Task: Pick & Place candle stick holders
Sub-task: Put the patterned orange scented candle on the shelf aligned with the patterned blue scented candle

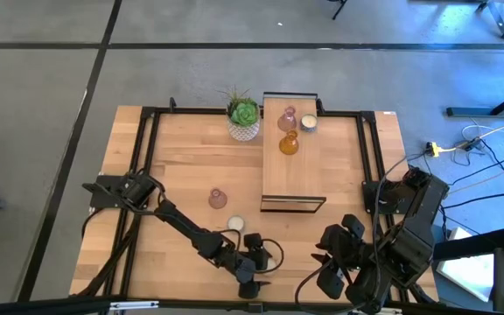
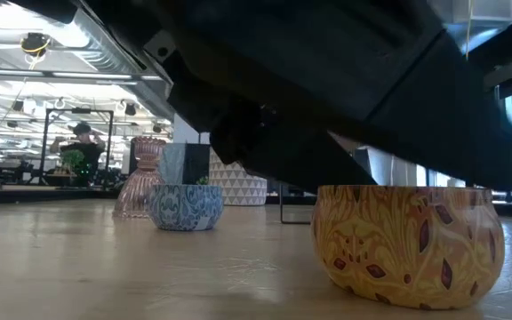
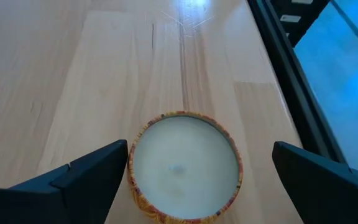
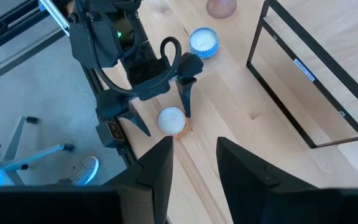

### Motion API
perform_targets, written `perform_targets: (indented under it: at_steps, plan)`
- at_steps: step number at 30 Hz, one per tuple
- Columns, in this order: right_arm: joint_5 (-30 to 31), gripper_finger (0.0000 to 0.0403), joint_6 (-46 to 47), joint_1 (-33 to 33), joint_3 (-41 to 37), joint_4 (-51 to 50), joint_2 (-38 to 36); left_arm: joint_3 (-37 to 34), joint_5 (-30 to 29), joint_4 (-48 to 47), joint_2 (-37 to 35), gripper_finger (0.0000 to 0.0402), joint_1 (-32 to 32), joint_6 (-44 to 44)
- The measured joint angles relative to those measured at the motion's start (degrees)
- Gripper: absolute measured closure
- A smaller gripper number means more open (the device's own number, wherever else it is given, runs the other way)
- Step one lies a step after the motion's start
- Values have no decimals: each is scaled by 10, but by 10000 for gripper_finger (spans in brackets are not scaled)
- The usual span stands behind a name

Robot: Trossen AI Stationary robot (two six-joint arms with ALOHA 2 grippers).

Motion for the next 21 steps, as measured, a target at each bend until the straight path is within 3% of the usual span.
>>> perform_targets:
  at_steps: [7, 21]
  plan:
    - [0, 276, 0, 0, 0, 0, 0, 0, 1, 10, 0, 3, 1, -34]
    - [0, 276, 2, 0, 0, 0, 0, 1, -12, -11, 12, 3, 2, -21]
